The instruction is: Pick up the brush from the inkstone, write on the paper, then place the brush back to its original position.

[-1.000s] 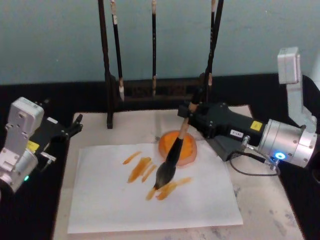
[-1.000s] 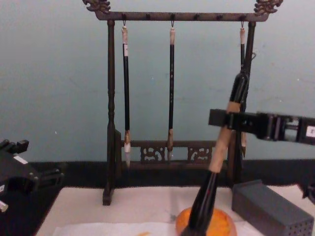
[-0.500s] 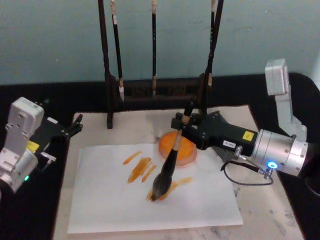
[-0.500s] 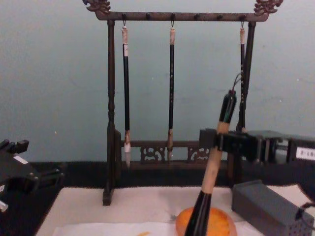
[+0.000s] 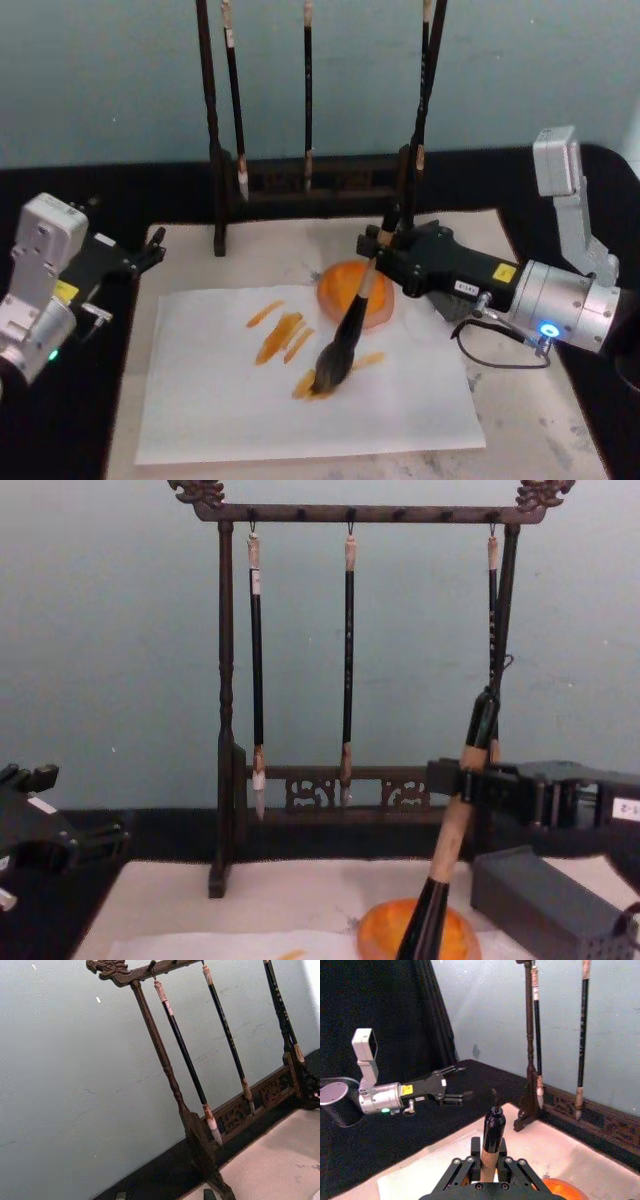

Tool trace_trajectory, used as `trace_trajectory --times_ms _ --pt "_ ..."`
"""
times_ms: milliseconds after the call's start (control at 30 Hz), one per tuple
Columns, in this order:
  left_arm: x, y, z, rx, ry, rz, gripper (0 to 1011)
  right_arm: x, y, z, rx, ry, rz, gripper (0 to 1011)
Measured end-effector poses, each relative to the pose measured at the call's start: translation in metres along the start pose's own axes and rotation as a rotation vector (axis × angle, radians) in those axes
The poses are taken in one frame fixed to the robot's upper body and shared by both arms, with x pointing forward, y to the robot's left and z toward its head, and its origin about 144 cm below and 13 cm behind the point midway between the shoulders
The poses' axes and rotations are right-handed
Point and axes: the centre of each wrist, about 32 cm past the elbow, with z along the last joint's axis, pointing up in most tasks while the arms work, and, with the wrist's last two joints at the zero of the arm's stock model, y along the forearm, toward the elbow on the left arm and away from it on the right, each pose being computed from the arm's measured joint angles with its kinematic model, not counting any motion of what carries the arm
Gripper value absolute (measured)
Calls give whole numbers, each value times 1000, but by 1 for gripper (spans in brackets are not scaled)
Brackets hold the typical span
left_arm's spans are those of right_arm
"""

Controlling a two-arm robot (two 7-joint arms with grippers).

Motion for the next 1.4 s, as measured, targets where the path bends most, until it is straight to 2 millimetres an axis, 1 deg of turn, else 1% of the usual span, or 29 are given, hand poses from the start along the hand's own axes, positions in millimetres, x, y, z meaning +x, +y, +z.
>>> trace_trajectory --times_ms 433,800,1067,1400 --pt "0 0 0 0 0 0 1001 10 -6 4 17 -6 -49 178" --pt "0 0 0 0 0 0 1001 13 -9 9 27 -18 -68 178" --pt "0 0 0 0 0 0 1001 7 -9 14 58 -24 -65 177" --pt "0 0 0 0 0 0 1001 0 -11 24 187 26 -156 177"
